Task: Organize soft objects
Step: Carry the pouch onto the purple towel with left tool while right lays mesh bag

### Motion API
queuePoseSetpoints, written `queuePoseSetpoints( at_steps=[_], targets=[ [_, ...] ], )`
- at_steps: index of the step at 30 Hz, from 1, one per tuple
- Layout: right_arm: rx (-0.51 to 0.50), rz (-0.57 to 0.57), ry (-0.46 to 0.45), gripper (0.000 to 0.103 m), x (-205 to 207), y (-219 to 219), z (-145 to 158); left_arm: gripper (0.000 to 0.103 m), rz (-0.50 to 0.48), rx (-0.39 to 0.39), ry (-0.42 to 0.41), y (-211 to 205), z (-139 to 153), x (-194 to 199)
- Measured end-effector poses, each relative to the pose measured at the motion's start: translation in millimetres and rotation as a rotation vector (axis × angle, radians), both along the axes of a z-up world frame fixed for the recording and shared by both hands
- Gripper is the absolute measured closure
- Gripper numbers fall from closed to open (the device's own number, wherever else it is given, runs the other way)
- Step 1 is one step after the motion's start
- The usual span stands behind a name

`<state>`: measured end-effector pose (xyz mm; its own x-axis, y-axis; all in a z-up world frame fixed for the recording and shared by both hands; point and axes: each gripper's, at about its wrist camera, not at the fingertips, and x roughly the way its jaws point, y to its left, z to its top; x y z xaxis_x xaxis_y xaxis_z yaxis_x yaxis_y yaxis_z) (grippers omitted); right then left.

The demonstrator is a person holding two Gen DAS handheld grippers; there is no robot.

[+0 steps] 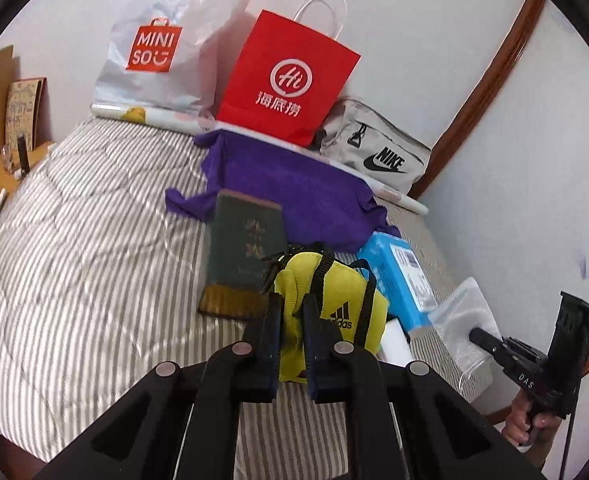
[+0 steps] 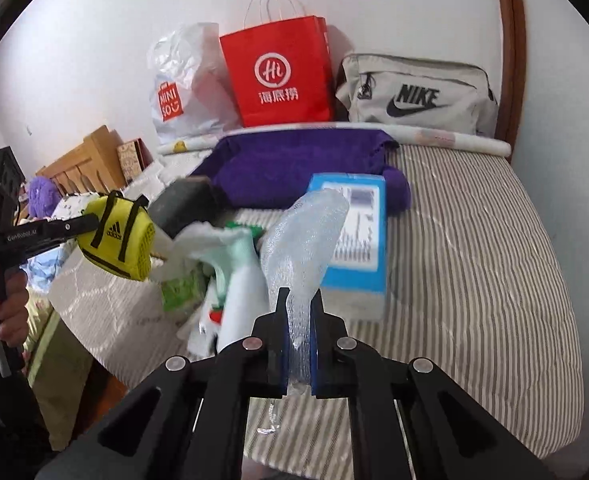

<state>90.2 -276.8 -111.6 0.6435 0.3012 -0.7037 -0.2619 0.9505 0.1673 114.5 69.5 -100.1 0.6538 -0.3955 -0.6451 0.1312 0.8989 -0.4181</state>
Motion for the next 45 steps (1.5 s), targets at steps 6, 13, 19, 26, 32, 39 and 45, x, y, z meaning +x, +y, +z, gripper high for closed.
queuePoseSetpoints(
  at_steps=[6, 13, 19, 26, 32, 39, 45],
  targets=[
    [-0.025, 0.008, -0.028, 0.096, 37, 9, 22, 0.093, 0.014, 0.027, -0.013, 1, 20, 25],
    [-0.026, 0.034, -0.067, 0.096, 90, 14, 43, 0.093, 0.023, 0.066, -0.010, -3, 30, 68],
    [-0.032, 0.026, -0.047, 0.096, 146, 17, 42, 0.093, 0.027, 0.086, -0.016, -9, 37, 112],
    [-0.037, 0.036, -0.018, 0.096, 194, 23, 28, 0.093, 0.026, 0.089, 0.019, -15, 24, 169],
    [-0.037, 0.023, 0.034, 0.095, 235, 21, 4, 0.093, 0.023, 0.093, 0.065, -20, 5, 215],
    [-0.036, 0.027, 0.090, 0.095, 275, 23, -18, 0.093, 0.001, 0.107, 0.123, -28, -23, 264],
    [-0.056, 0.034, 0.163, 0.095, 302, 30, -39, 0.093, 0.014, 0.110, 0.178, -25, -42, 293]
  ],
)
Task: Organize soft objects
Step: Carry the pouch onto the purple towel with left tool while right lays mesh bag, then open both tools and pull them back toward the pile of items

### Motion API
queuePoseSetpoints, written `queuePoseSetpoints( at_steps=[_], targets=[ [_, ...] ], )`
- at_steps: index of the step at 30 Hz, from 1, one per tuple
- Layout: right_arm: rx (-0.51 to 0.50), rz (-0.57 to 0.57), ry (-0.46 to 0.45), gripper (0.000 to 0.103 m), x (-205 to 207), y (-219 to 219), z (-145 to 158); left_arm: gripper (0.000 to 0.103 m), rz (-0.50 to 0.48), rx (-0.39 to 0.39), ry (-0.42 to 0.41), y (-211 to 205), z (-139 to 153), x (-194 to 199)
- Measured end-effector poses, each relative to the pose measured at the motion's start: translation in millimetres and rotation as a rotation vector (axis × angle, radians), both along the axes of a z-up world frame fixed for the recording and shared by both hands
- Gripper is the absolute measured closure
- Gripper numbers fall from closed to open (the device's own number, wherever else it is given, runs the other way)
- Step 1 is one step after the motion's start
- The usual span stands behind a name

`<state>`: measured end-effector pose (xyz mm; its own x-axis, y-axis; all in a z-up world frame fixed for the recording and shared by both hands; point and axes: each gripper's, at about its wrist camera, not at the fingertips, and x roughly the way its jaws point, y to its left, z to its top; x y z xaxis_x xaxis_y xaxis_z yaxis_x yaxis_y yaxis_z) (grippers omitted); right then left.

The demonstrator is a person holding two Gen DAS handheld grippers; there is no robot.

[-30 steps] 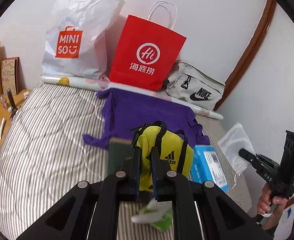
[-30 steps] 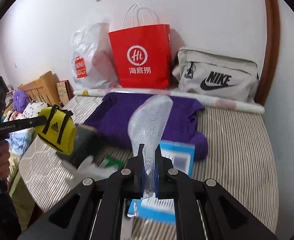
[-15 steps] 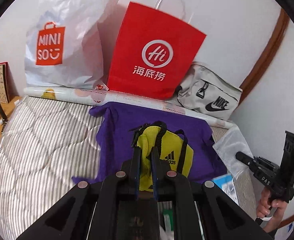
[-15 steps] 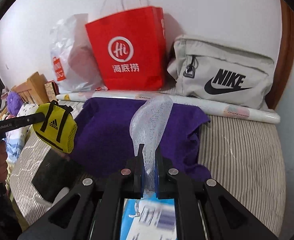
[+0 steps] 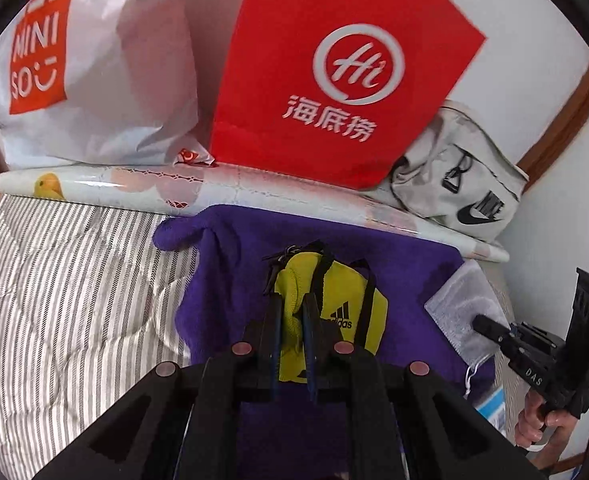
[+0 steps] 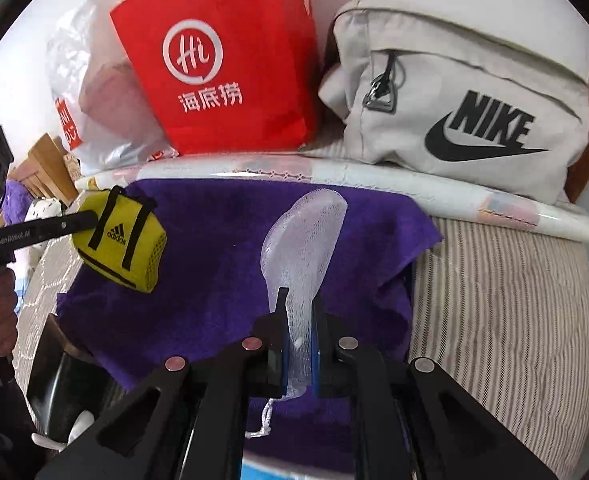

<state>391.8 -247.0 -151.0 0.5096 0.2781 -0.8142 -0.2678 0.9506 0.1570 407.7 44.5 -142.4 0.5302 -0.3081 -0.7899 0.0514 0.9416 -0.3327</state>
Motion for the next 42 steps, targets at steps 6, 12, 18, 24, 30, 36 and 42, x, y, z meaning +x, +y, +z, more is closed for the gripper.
queuePoseSetpoints(
  at_steps=[6, 12, 18, 24, 30, 36, 42],
  targets=[
    [-0.019, 0.005, 0.053, 0.094, 20, 3, -17, 0.093, 0.005, 0.015, 0.044, 0, -16, 21],
    [-0.035, 0.000, 0.077, 0.093, 31, 2, -28, 0.092, 0.021, 0.021, 0.076, 2, -27, 30],
    [-0.084, 0.013, 0.088, 0.063, 35, 7, -34, 0.088, 0.028, 0.044, 0.105, 1, -32, 37],
    [-0.145, 0.018, 0.006, 0.035, 23, 5, -18, 0.060, 0.033, 0.077, 0.085, 2, -18, 28],
    [-0.142, -0.061, -0.016, 0.027, 4, -9, 1, 0.045, 0.049, 0.177, 0.026, -1, 11, -5],
    [-0.079, -0.071, -0.028, 0.024, -36, -17, 28, 0.040, 0.069, 0.213, -0.028, -1, 41, -56],
    [-0.070, -0.056, -0.085, 0.024, -100, -12, 48, 0.040, 0.043, 0.203, -0.113, -7, 60, -119]
  ],
)
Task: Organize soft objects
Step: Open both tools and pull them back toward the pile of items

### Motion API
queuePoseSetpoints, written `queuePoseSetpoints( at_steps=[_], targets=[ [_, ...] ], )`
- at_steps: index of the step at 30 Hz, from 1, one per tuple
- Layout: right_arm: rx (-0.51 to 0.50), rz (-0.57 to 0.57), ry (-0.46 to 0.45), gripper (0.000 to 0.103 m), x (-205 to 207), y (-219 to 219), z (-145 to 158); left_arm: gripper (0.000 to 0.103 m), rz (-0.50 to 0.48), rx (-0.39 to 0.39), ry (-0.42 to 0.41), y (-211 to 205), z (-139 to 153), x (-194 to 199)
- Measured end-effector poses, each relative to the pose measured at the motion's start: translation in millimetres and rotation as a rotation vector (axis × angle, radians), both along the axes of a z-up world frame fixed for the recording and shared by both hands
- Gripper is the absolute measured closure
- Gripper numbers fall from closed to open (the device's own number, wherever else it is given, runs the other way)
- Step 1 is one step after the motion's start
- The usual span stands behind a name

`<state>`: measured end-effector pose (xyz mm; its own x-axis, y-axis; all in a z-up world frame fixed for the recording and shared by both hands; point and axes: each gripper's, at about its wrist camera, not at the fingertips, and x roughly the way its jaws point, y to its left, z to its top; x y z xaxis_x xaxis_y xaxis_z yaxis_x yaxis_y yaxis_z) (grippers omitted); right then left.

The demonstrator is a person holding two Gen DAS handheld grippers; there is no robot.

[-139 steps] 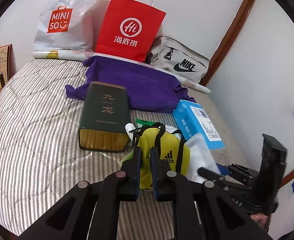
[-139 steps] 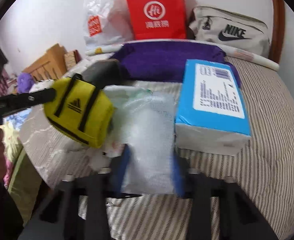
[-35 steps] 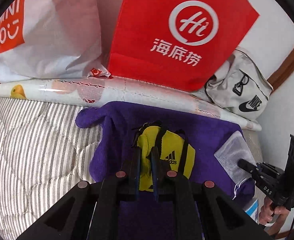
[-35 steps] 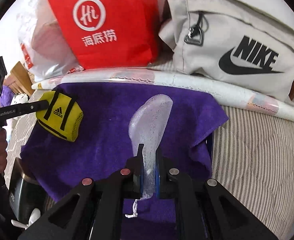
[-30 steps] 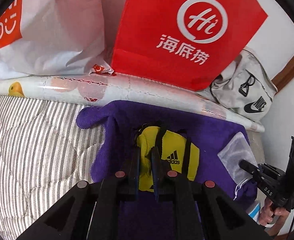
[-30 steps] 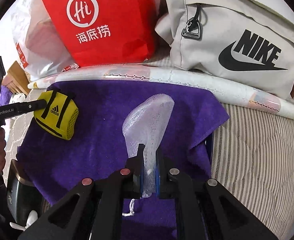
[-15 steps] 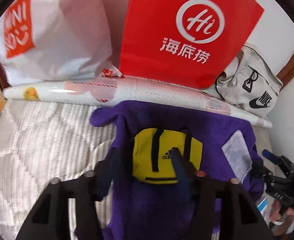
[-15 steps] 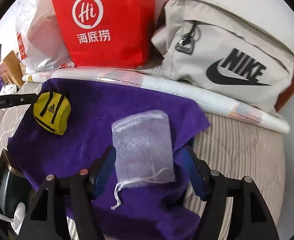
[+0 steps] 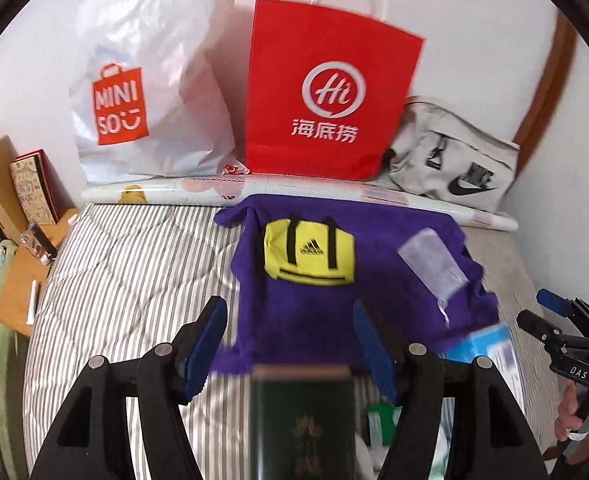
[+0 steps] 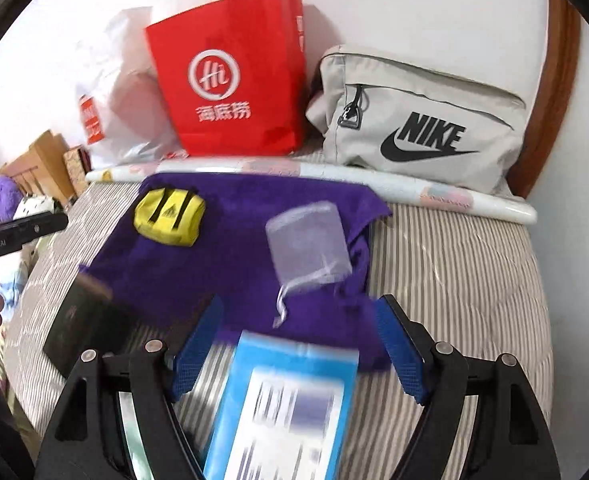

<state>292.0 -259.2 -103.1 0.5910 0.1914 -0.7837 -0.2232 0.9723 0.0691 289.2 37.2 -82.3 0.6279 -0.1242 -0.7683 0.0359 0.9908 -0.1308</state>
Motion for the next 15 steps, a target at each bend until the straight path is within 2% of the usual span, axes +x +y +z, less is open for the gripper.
queuePoseSetpoints(
  at_steps=[3, 7, 15],
  targets=[
    [0.002, -0.002, 0.011, 0.024, -31, 1, 0, 0.040, -0.013, -0.017, -0.013, -3, 0, -32],
    [0.037, 0.034, 0.014, 0.025, -79, 4, -4, 0.040, -0.027, -0.036, 0.048, -6, -12, -62],
    [0.100, 0.083, 0.006, 0.025, -153, 15, -21, 0.040, -0.015, -0.062, 0.061, -10, -29, -113]
  ],
)
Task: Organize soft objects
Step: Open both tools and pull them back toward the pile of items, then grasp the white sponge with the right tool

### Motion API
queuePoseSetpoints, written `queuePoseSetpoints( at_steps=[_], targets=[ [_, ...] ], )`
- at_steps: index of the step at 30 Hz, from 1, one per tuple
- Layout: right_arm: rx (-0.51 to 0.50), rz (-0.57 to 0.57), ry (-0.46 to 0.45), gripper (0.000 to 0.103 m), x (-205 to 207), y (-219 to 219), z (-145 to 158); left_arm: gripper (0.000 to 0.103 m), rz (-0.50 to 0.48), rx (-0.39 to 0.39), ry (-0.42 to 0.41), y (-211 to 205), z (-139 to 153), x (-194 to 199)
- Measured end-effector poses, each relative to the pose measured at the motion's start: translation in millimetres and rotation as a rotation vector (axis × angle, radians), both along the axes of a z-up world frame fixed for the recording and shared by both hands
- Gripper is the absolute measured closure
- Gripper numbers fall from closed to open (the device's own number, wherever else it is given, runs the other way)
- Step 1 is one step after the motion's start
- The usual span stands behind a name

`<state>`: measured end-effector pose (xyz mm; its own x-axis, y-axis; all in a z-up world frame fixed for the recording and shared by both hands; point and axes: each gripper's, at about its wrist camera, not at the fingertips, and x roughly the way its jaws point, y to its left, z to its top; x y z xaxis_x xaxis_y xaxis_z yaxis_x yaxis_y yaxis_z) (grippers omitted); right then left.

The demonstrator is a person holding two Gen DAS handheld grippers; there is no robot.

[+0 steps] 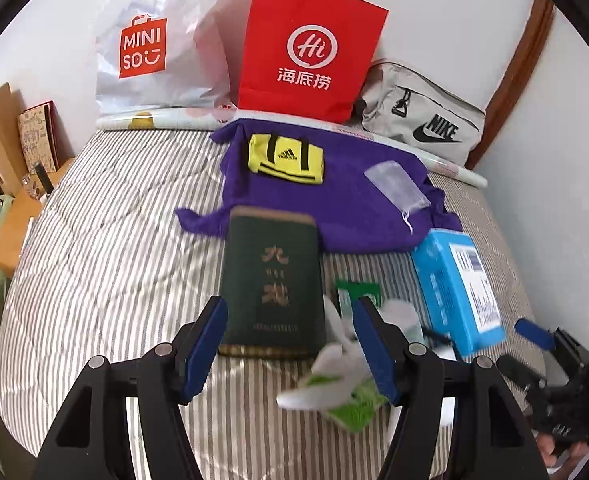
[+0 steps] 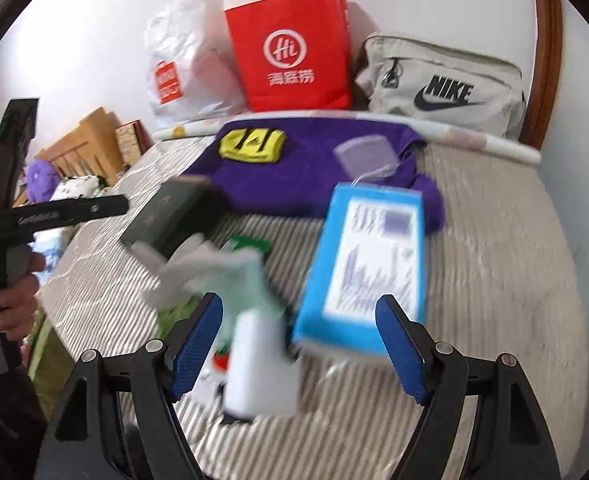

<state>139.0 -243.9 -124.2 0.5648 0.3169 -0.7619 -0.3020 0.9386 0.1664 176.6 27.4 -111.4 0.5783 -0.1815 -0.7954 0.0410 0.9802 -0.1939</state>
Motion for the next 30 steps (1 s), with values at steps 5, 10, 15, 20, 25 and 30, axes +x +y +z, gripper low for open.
queuePoseSetpoints(
  at_steps=[5, 10, 15, 20, 25, 30],
  targets=[
    [-0.030, 0.055, 0.046, 0.027, -20, 17, -29, 0.040, 0.004, -0.008, 0.014, -3, -18, -18],
    [-0.085, 0.100, 0.034, 0.027, -27, 37, -48, 0.040, -0.003, -0.018, 0.021, -3, -32, -27],
    [-0.186, 0.064, 0.033, 0.052, -20, 45, -68, 0.040, -0.032, -0.042, 0.036, -9, -42, -32],
    [-0.082, 0.075, -0.003, 0.060, -34, 32, -55, 0.037, -0.074, -0.039, 0.031, -24, -47, -30],
    [0.012, 0.100, -0.003, 0.061, -46, 22, -46, 0.037, -0.113, -0.026, 0.032, -42, -58, -23],
    [0.045, 0.134, -0.002, 0.061, -60, 14, -45, 0.039, -0.108, 0.001, 0.038, -51, -70, -13]
  ],
)
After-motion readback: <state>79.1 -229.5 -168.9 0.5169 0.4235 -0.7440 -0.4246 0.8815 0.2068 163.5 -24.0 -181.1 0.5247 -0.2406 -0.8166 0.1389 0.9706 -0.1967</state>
